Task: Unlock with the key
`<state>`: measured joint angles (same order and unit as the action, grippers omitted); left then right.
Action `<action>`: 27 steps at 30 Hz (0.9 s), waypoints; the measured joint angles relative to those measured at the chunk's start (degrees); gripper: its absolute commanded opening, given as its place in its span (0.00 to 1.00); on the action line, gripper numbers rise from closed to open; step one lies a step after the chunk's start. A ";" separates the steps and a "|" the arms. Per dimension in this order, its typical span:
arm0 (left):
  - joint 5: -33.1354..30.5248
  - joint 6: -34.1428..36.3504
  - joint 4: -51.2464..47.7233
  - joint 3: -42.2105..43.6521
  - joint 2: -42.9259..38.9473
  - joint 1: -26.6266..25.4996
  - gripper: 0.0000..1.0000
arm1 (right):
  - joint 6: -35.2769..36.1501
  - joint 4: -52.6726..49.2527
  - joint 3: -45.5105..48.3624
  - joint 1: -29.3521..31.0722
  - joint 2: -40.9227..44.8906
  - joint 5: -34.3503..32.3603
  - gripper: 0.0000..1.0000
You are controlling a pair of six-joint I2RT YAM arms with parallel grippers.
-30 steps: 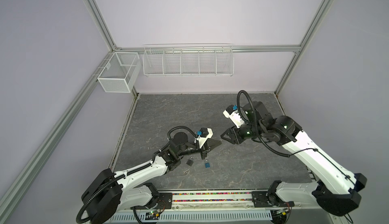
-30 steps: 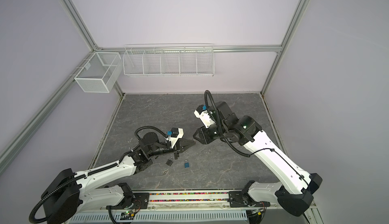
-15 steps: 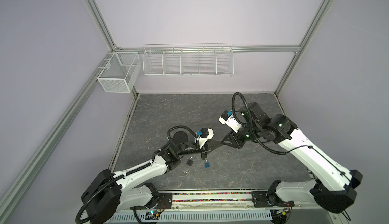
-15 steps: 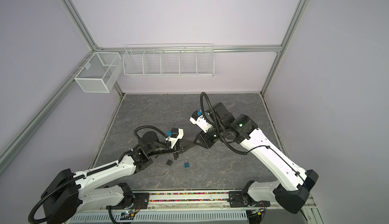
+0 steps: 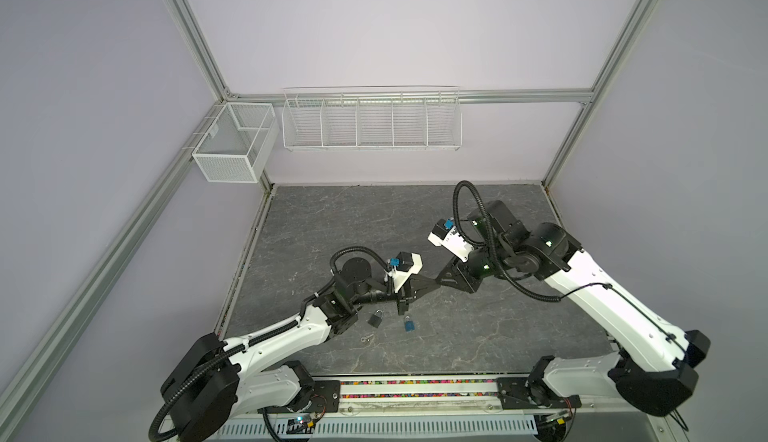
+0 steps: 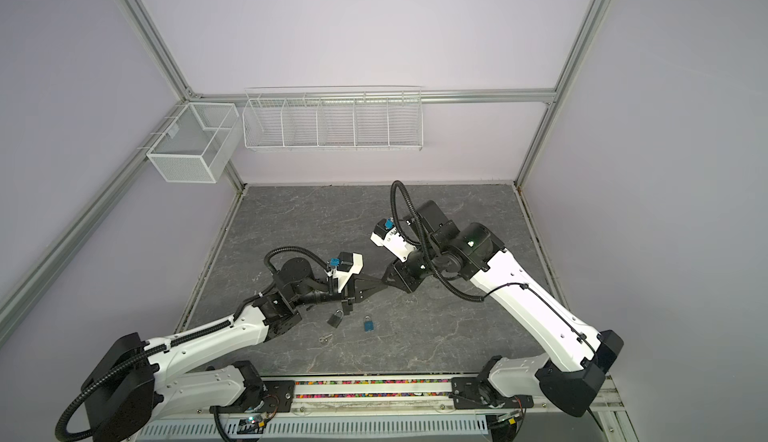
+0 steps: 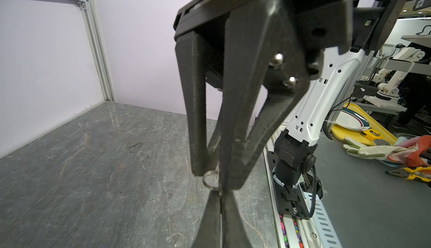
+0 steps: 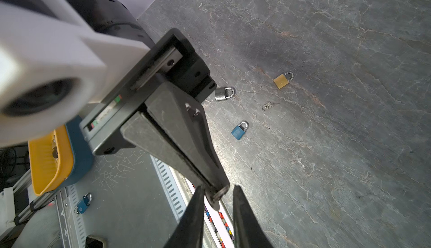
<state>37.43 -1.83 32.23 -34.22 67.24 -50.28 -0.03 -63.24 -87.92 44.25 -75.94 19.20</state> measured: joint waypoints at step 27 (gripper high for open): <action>0.85 -0.81 -0.68 -0.09 0.55 0.00 0.00 | 3.23 -1.88 -0.26 0.04 -0.04 0.11 0.06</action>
<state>38.28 -2.63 31.55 -34.30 67.79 -50.28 3.20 -65.12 -88.18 44.29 -75.99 19.31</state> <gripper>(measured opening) 0.048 0.067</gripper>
